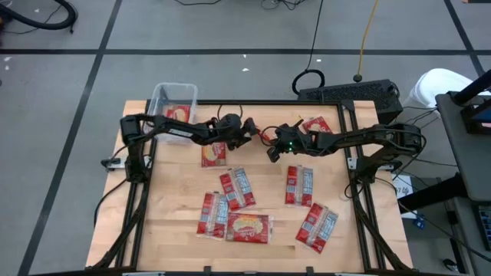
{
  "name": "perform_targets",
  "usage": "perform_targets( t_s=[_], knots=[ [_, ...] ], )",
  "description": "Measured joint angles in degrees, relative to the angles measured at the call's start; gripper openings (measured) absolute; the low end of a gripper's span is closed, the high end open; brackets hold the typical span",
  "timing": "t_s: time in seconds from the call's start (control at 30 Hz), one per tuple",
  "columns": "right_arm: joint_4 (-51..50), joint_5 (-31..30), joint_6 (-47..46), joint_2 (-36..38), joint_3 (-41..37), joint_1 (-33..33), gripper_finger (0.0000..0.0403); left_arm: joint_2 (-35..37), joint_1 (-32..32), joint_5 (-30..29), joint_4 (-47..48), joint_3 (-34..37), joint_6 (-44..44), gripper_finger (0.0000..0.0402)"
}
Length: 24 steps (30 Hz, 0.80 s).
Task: Sort popcorn bags into baskets
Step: Put the red popcorn bag into the transparent container
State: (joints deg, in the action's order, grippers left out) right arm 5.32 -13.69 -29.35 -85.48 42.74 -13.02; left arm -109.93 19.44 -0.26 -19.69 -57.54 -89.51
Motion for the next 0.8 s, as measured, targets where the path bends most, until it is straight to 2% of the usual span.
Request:
perform_targets(
  t_s=[0.1,0.2,0.4,0.63,0.8],
  knots=[
    [0.0,0.0,0.0,0.0,0.0,0.0,0.0000,-3.0,0.4,-0.2,-5.6,0.0,-2.2,0.0324],
    [0.0,0.2,0.0,0.0,0.0,0.0,0.0000,-4.7,0.5,-0.3,-8.2,0.0,-4.3,0.0287],
    [0.0,0.2,0.0,0.0,0.0,0.0,0.0000,-5.2,0.4,-2.8,-9.5,0.0,-5.6,0.0164],
    [0.7,0.2,0.0,0.0,0.0,0.0,0.0005,-5.3,1.0,-2.7,-14.3,0.0,-4.6,0.0029],
    [0.5,0.2,0.5,3.1,0.0,-0.1,0.0047,-5.3,1.9,-0.7,-20.0,0.0,-3.8,0.0026]
  ],
)
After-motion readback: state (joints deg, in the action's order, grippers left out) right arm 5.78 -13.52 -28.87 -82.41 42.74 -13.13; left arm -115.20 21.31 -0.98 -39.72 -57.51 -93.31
